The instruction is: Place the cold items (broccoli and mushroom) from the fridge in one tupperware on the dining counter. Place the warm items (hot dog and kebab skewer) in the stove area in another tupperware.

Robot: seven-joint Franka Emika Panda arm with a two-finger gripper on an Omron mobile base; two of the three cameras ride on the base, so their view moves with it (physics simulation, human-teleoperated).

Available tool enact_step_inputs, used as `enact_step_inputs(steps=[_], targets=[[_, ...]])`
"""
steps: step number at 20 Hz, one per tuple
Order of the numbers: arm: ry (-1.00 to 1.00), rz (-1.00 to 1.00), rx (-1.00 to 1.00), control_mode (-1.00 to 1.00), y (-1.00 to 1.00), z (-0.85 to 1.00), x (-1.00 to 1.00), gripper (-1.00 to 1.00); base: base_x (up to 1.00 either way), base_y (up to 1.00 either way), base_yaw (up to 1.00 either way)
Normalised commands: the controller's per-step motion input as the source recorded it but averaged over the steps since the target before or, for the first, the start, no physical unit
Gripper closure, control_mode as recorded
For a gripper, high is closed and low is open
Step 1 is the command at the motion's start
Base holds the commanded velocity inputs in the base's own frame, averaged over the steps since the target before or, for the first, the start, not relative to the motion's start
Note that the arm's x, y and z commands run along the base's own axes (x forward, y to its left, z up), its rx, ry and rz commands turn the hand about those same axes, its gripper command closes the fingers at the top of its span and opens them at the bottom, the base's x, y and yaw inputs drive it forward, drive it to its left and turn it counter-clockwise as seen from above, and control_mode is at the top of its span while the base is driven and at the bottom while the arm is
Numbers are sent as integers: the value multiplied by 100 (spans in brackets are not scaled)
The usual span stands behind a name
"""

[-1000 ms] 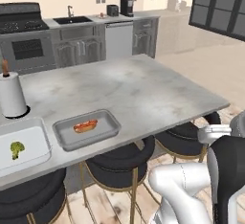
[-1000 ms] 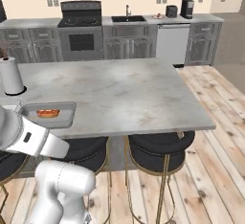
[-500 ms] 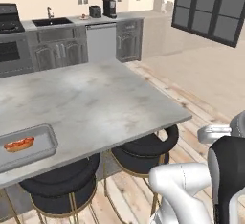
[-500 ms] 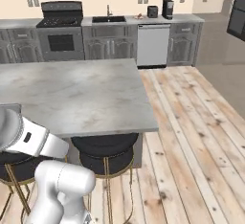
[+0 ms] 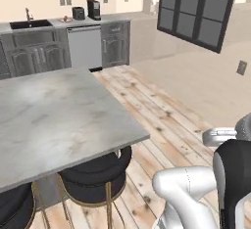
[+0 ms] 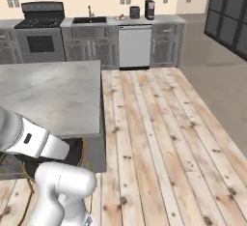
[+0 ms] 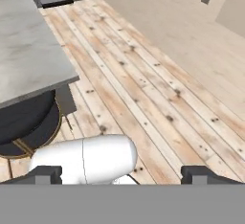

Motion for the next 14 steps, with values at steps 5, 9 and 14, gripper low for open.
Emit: enact_step_inputs(steps=[5, 9, 14], targets=[[0, 0, 0, 100, 0, 0, 0, -100, 51, -100, 2], [0, 0, 0, 100, 0, 0, 0, -100, 79, -99, 18], [0, 0, 0, 100, 0, 0, 0, -100, 92, -83, 30]])
